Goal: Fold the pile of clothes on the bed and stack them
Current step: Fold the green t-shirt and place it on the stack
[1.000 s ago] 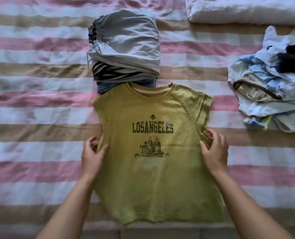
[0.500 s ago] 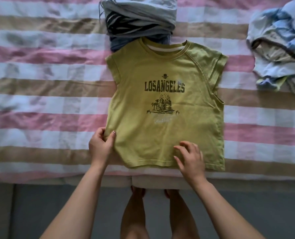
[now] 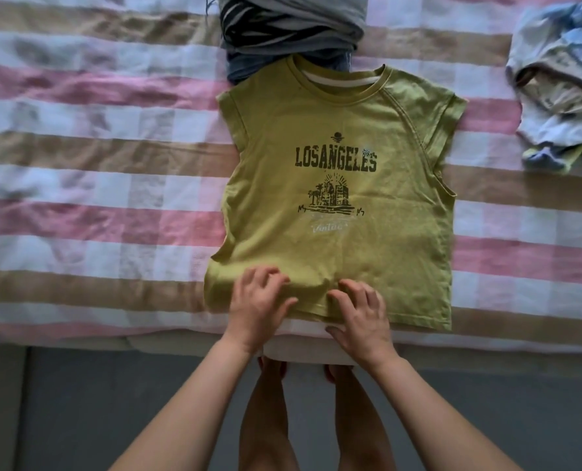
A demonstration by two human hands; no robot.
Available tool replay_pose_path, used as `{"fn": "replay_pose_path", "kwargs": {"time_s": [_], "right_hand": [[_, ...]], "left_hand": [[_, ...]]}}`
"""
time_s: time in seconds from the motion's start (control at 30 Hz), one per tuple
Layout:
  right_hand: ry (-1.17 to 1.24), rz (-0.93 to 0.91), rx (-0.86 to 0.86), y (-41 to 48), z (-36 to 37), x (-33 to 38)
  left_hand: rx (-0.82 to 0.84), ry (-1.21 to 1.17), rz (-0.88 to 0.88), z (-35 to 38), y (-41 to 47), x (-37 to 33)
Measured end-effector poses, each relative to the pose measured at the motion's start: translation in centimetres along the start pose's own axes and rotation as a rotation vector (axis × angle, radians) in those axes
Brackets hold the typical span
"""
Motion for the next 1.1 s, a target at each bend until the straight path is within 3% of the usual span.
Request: {"fn": "replay_pose_path", "kwargs": {"time_s": [0.07, 0.13, 0.33, 0.53, 0.67, 0.97, 1.1], "right_hand": [[-0.017, -0.006, -0.064, 0.0, 0.0, -0.1], [0.001, -0.002, -0.140, 0.0, -0.3, -0.4], [-0.012, -0.087, -0.271, -0.7, -1.2, -1.7], [-0.001, -0.111, -0.330, -1.8, -1.9, -2.9], [0.023, -0.129, -0.291, -2.0, -1.3, -3.2], [-0.034, 0.356, -0.147, -4.2, 0.1, -8.9], [-0.004, 0.264, -0.175, -4.8, -1.3, -11.2]], "left_hand": [[0.173, 0.053, 0.029, 2.3, -0.5, -0.4], [0.219, 0.081, 0.026, 3.1, -0.8, 0.2], [0.057, 0.145, 0.243, 2.2, -2.0, 0.8], [-0.092, 0.226, 0.156, -0.3, -3.0, 3.4], [-0.049, 0.221, 0.189, -1.7, -3.8, 4.5], [-0.019, 0.184, 0.073, -2.3, -4.0, 6.1], [0.011, 0.027, 0.031, -3.3, -4.2, 7.2]]}}
Point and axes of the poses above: each hand's wrist, its own y-axis towards the middle knuckle, its own z-axis out of the palm, x = y × z, the point moved 6 cm from there along y, towards the middle knuckle, and after that the axes turned 13 degrees about -y, right-handed, at the moved point
